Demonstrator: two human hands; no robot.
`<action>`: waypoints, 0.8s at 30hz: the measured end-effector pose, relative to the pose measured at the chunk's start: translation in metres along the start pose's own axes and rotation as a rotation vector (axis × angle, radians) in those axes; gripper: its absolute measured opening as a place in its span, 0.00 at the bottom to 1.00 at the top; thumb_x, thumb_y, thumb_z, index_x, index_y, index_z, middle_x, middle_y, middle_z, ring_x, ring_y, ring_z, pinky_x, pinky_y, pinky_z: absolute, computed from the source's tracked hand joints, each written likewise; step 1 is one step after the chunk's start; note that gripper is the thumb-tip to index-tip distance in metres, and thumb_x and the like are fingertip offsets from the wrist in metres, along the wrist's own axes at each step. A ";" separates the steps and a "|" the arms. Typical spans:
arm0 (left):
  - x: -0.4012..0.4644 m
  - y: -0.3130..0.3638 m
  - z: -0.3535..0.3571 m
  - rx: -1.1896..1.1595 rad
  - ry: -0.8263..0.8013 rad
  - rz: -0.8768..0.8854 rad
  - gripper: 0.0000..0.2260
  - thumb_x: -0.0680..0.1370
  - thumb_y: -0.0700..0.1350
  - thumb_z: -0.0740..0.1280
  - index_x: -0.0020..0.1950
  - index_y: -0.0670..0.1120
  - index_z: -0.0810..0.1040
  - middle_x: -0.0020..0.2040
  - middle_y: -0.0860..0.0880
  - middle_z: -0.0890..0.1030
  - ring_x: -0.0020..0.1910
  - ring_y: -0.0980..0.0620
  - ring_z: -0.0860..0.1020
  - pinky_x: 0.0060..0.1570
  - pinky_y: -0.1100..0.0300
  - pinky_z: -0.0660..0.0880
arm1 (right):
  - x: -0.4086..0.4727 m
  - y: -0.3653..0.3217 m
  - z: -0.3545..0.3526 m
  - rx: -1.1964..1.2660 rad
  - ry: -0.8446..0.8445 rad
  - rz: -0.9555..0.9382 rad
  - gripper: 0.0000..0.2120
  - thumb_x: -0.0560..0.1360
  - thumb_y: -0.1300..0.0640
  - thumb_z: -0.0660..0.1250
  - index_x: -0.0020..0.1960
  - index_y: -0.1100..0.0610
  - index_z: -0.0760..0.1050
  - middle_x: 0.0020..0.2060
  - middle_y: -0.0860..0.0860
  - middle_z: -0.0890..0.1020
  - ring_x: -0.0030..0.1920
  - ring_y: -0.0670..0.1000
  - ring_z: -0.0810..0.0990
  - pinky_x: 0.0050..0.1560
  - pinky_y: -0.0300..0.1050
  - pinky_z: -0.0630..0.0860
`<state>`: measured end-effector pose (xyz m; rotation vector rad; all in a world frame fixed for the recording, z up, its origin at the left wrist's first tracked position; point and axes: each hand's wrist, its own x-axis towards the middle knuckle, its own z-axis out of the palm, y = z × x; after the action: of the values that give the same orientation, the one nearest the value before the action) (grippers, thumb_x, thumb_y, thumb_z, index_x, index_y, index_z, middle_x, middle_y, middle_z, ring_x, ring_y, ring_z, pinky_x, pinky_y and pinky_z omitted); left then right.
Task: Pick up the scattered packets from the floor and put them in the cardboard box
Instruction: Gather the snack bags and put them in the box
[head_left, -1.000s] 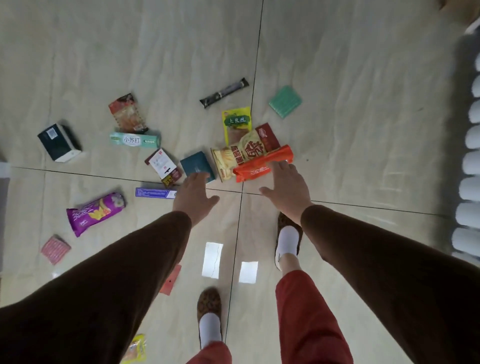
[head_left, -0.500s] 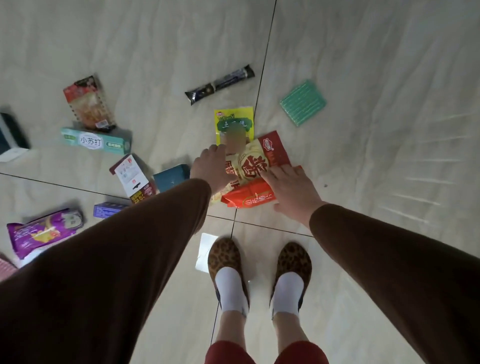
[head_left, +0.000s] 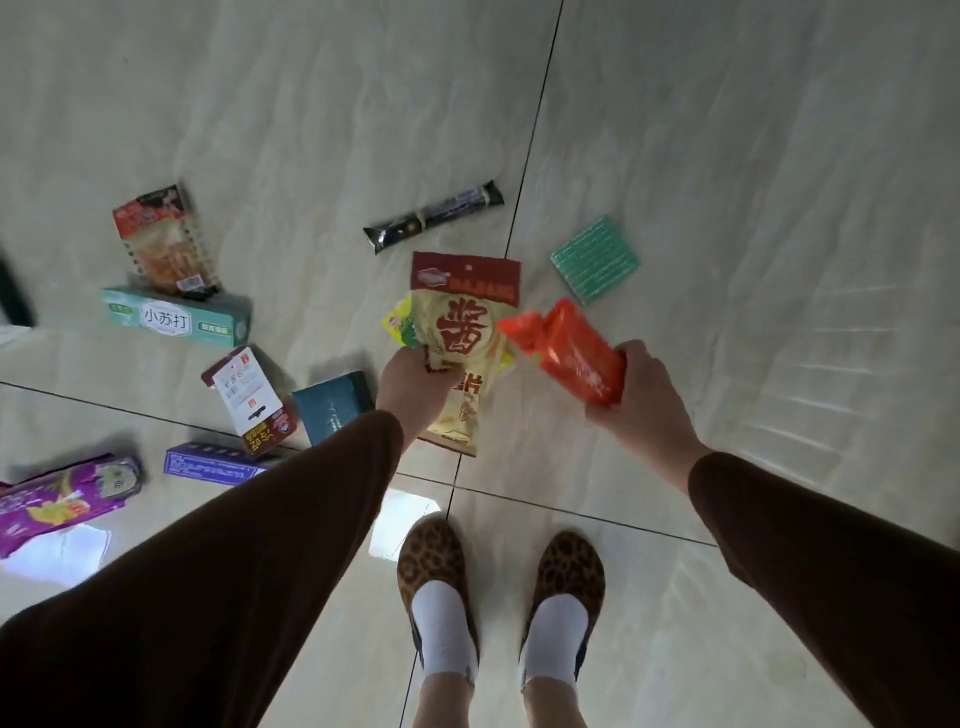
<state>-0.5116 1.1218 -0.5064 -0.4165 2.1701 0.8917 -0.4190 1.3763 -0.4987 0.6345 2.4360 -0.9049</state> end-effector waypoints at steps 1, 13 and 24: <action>0.001 0.008 -0.001 -0.107 0.013 -0.068 0.06 0.72 0.47 0.74 0.46 0.47 0.82 0.44 0.47 0.85 0.45 0.45 0.84 0.44 0.52 0.82 | 0.010 -0.006 -0.007 0.112 0.027 0.049 0.28 0.64 0.53 0.77 0.59 0.54 0.68 0.49 0.53 0.79 0.48 0.57 0.79 0.48 0.53 0.79; 0.051 0.039 0.031 -0.240 0.220 -0.469 0.53 0.65 0.46 0.83 0.78 0.50 0.48 0.70 0.42 0.65 0.67 0.37 0.70 0.65 0.40 0.71 | 0.141 -0.053 -0.002 0.320 0.082 0.402 0.44 0.66 0.34 0.74 0.74 0.52 0.65 0.78 0.57 0.54 0.73 0.65 0.63 0.71 0.60 0.67; 0.062 0.046 0.017 0.006 0.097 0.014 0.17 0.69 0.47 0.78 0.54 0.45 0.80 0.50 0.49 0.81 0.52 0.47 0.79 0.53 0.52 0.79 | 0.129 -0.056 -0.001 0.681 -0.070 0.454 0.43 0.69 0.53 0.78 0.74 0.50 0.54 0.58 0.50 0.75 0.55 0.54 0.78 0.62 0.59 0.75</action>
<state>-0.5696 1.1652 -0.5388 -0.4502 2.2658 0.8889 -0.5521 1.3728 -0.5439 1.2943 1.7650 -1.5116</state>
